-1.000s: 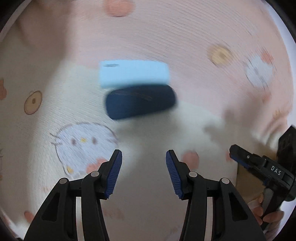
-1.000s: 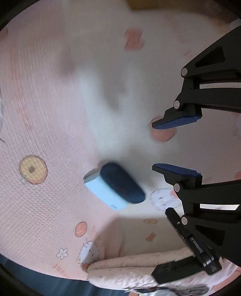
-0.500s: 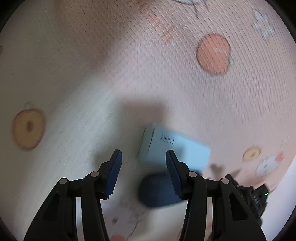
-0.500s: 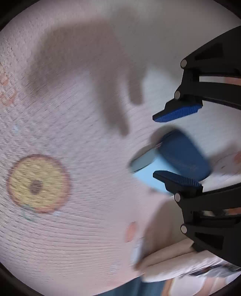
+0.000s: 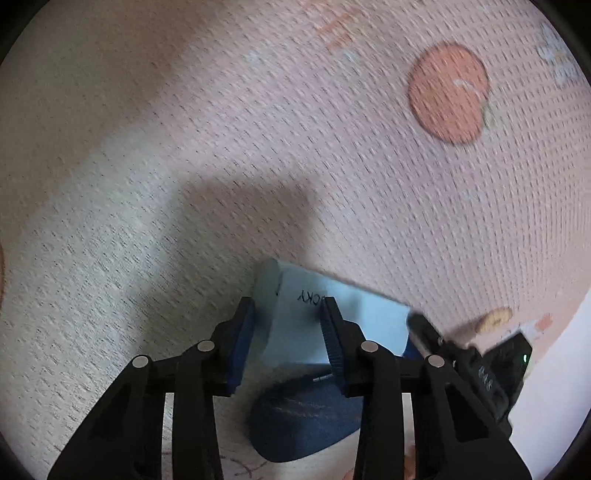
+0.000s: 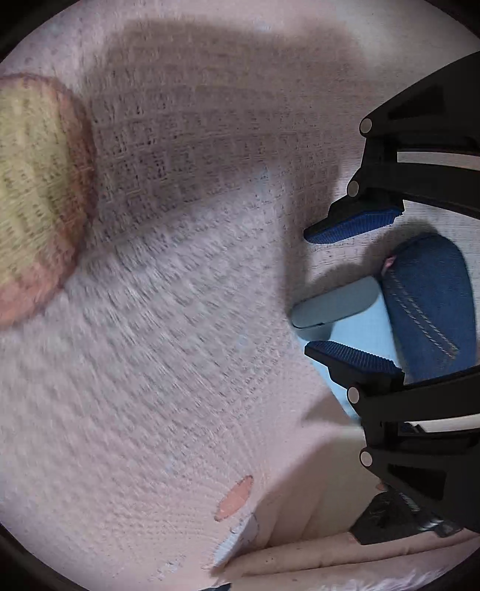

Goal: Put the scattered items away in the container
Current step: 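Grasp the light blue LUCKY box with the right gripper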

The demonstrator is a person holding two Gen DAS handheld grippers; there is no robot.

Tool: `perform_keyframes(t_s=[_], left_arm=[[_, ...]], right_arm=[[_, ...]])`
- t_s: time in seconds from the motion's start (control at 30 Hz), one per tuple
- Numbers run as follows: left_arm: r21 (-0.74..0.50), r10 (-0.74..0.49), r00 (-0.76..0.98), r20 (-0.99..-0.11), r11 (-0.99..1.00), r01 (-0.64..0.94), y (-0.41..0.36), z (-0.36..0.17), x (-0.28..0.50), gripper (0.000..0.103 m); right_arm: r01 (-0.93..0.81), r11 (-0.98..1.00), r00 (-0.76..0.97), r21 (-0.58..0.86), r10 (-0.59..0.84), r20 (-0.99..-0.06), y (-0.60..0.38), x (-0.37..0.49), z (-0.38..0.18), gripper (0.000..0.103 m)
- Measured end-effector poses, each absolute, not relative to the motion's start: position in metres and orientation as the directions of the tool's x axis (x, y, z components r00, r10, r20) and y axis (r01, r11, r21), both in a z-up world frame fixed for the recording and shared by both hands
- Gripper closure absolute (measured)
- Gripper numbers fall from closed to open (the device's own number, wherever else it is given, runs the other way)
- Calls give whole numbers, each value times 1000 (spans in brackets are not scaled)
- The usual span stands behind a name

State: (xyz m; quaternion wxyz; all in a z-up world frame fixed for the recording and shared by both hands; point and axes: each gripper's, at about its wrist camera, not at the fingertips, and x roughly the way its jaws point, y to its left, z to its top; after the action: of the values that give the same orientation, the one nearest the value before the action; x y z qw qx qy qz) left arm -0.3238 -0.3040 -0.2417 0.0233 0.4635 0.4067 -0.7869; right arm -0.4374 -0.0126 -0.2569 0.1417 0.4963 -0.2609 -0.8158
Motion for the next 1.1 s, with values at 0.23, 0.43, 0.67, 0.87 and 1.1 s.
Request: perform_keyframes(t_s=[0.23,0.43,0.67,0.87,1.1], left_arm=[[-583,351,-531,-771,-725,367,-280,-238,-312,64],[-546,348,-490,-800,-760,352,-265,-238,-297,68],[-565,366,-488,-792,-743,359,-254,-239,-285,69],[-582,422,-449,-788,-750,316,-235,-243,-273,70],[-605,475,-416,-775,-748,272,-190,-243,-229,70]], right_arm=[[118,-798,-374,591,-587,-718,-27,-438,-265,55],[116,-798,-405,592,-582,-705,-28,-424,-267,57],[3,-753,-418,658,-599,-683,-11,-393,-274,66],[-60,-758,-424,650,-570,-704,27,-345,-262,67],[-141,-784,-423,604,-504,-753,83,-264,-256,67]])
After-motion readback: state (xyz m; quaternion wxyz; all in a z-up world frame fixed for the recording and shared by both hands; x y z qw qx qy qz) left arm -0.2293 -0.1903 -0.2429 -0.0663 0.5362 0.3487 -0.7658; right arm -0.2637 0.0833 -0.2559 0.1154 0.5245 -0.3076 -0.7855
